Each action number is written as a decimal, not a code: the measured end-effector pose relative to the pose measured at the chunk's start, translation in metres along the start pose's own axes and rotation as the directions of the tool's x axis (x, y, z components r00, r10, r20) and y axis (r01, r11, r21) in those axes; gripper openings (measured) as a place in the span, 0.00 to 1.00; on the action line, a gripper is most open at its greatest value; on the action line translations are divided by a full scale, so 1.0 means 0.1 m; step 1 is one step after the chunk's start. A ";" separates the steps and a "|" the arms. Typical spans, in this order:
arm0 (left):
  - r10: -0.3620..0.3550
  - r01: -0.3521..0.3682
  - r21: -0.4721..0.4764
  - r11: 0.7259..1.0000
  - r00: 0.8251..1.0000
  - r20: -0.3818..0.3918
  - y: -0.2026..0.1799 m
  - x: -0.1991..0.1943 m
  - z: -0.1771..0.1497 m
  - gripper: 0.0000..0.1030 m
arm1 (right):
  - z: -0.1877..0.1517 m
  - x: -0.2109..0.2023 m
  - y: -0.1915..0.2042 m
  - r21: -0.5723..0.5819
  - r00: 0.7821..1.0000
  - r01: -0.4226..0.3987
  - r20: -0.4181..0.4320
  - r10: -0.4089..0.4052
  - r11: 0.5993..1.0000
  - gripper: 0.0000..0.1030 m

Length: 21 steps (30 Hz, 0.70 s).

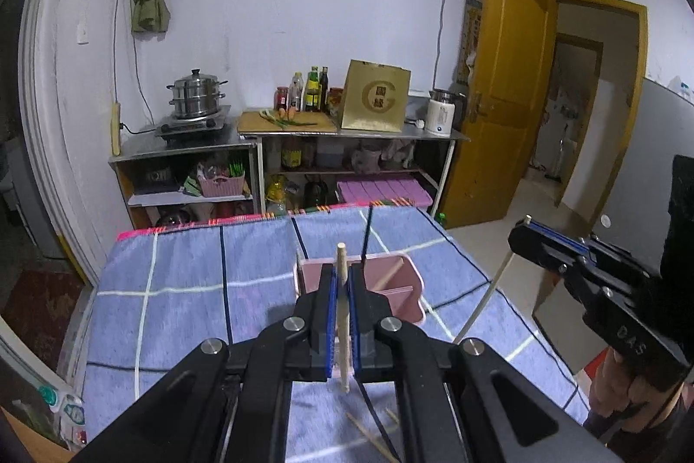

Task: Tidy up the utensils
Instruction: 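Lift both wooden chopsticks upright and carry them over the pink basket, then lower both wooden chopsticks into the basket and open both tools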

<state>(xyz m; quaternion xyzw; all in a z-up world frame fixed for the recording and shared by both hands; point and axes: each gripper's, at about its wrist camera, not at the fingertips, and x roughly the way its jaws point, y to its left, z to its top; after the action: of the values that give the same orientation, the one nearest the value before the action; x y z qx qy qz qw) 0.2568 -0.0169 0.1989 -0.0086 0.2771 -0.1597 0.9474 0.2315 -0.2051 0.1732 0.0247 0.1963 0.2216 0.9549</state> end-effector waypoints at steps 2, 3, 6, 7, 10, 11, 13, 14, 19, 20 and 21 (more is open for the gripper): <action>0.003 -0.003 -0.005 1.000 1.000 0.008 0.02 0.04 0.09 0.05 | 0.07 0.05 -0.01 0.002 1.000 0.003 0.009 -0.003 1.000 0.04; 0.002 -0.002 -0.006 1.000 1.000 0.013 0.03 0.07 0.14 0.05 | 0.10 0.09 -0.02 0.003 1.000 0.004 0.014 -0.004 1.000 0.04; 0.007 -0.007 -0.001 1.000 1.000 0.029 0.05 0.14 0.25 0.05 | 0.18 0.18 -0.04 0.015 1.000 0.002 0.025 -0.003 1.000 0.04; 0.005 -0.005 0.002 1.000 0.999 0.033 0.06 0.17 0.29 0.05 | 0.20 0.22 -0.05 0.018 1.000 0.002 0.026 -0.002 1.000 0.04; 0.008 -0.009 0.011 1.000 0.999 0.046 0.08 0.24 0.35 0.05 | 0.26 0.33 -0.08 0.024 0.999 -0.004 0.037 0.003 1.000 0.04; 0.005 -0.005 0.009 1.000 0.999 0.046 0.09 0.28 0.37 0.05 | 0.28 0.37 -0.08 0.024 0.999 -0.006 0.040 0.005 1.000 0.04; 0.004 -0.004 0.011 1.000 0.999 0.049 0.10 0.35 0.40 0.05 | 0.30 0.42 -0.07 0.020 0.999 -0.006 0.046 0.005 1.000 0.04; 0.005 -0.006 0.012 1.000 0.999 0.051 0.12 0.38 0.42 0.05 | 0.31 0.46 -0.07 0.017 0.999 -0.006 0.049 0.005 1.000 0.04; 0.002 -0.002 -0.001 1.000 0.999 0.042 0.18 0.56 0.40 0.05 | 0.29 0.65 -0.08 0.013 0.999 -0.013 0.041 0.012 1.000 0.04; 0.000 0.001 -0.004 1.000 0.999 0.036 0.20 0.62 0.39 0.05 | 0.27 0.70 -0.08 0.013 0.999 -0.013 0.036 0.012 1.000 0.04; 0.003 -0.003 -0.004 1.000 0.999 0.033 0.21 0.67 0.36 0.05 | 0.26 0.74 -0.10 0.013 0.999 -0.014 0.031 0.014 1.000 0.04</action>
<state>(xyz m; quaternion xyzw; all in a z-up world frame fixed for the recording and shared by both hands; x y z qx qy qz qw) 0.3355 -0.0197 0.1926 -0.0128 0.2619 -0.1576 0.9521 0.3062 -0.1808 0.1687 0.0360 0.1827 0.2266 0.9560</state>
